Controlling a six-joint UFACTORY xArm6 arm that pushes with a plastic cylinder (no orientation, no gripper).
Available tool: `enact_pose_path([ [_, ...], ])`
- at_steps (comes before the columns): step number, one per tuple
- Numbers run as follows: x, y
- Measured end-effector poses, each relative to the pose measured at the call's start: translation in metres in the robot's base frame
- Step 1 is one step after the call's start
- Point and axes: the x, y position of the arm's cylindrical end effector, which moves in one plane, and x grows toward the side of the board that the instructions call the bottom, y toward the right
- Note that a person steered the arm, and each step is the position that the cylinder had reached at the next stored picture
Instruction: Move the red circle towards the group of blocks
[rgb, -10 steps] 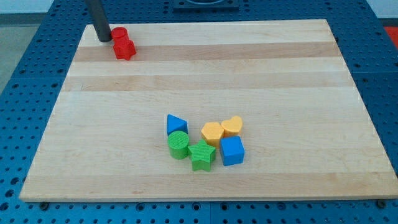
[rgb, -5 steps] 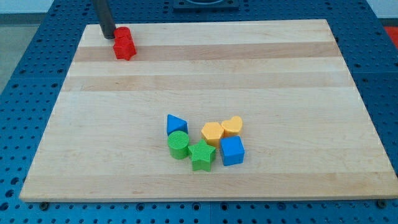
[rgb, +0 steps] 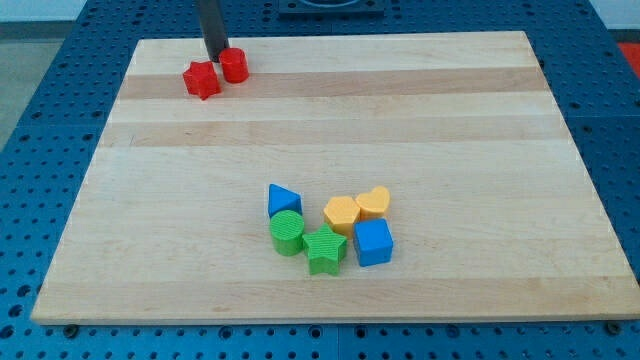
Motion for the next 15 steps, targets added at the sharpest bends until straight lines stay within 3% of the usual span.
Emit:
enact_pose_path([
  [5,0.011,0.054],
  [9,0.016,0.038],
  [15,0.105,0.067],
])
